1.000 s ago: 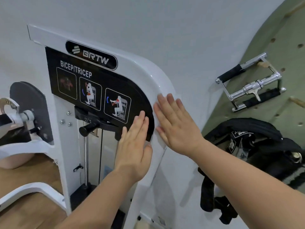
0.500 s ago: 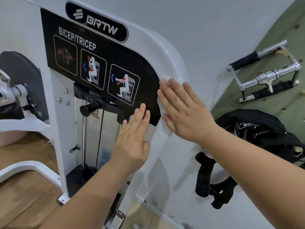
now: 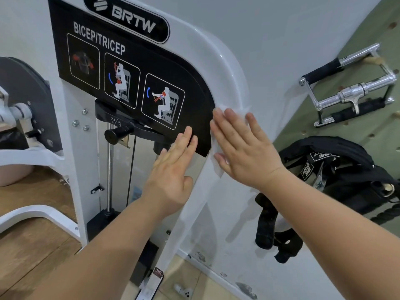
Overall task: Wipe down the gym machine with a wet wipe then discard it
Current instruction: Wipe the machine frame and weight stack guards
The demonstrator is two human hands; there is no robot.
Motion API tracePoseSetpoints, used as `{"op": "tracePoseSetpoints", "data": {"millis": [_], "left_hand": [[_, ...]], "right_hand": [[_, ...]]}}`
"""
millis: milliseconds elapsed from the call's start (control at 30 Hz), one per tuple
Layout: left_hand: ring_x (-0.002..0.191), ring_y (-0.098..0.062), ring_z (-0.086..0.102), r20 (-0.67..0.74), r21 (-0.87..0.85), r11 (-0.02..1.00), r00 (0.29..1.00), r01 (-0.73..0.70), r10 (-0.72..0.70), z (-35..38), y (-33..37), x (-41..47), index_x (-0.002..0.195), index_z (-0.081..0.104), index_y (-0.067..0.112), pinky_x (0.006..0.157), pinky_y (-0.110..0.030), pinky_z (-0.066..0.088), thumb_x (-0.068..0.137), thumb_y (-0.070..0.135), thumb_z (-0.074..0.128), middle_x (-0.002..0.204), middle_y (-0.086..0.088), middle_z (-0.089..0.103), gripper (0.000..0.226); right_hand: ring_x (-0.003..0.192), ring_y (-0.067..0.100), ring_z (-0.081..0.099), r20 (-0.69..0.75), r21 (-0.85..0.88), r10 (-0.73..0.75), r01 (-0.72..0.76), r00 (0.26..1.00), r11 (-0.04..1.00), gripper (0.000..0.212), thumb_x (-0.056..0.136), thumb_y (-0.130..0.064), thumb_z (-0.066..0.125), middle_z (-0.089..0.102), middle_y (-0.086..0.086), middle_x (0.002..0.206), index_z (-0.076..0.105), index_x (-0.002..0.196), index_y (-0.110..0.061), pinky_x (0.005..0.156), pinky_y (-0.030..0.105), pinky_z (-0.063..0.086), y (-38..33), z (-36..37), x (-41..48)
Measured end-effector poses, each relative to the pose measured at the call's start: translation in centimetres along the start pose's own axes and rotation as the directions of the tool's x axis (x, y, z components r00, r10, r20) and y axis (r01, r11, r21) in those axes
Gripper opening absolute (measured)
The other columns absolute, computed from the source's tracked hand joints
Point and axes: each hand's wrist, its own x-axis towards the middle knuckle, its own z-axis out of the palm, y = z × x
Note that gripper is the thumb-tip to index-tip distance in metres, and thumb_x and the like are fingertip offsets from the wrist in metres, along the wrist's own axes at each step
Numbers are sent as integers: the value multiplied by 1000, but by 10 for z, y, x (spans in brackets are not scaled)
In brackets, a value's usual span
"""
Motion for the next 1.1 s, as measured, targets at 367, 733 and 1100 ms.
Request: {"op": "tracePoseSetpoints", "data": {"millis": [367, 733, 1100], "left_hand": [[145, -19, 33, 99, -144, 951, 961, 272, -260, 65, -10, -65, 162, 19, 18, 115, -19, 26, 93, 3, 51, 166, 4, 16, 77], [144, 9, -15, 149, -116, 940, 942, 320, -302, 120, -14, -91, 155, -20, 33, 115, -10, -9, 97, 11, 45, 162, 20, -17, 91], [156, -18, 0, 83, 10, 933, 929, 360, -360, 162, -28, -120, 149, -29, 40, 119, -28, 8, 90, 23, 43, 168, 6, -24, 95]], "right_hand": [[156, 22, 23, 38, 2, -176, 176, 984, 984, 66, 106, -40, 37, 24, 8, 169, 24, 162, -6, 128, 43, -2, -55, 16, -39], [154, 25, 26, -105, 39, -76, 80, 992, 996, 68, 101, -40, 42, 31, 10, 165, 32, 159, -5, 126, 48, 4, -63, 36, -44], [155, 25, 26, -173, 29, -323, 333, 930, 943, 62, 109, -38, 30, 28, 10, 167, 27, 160, -4, 129, 41, 9, -76, 56, -64]]}}
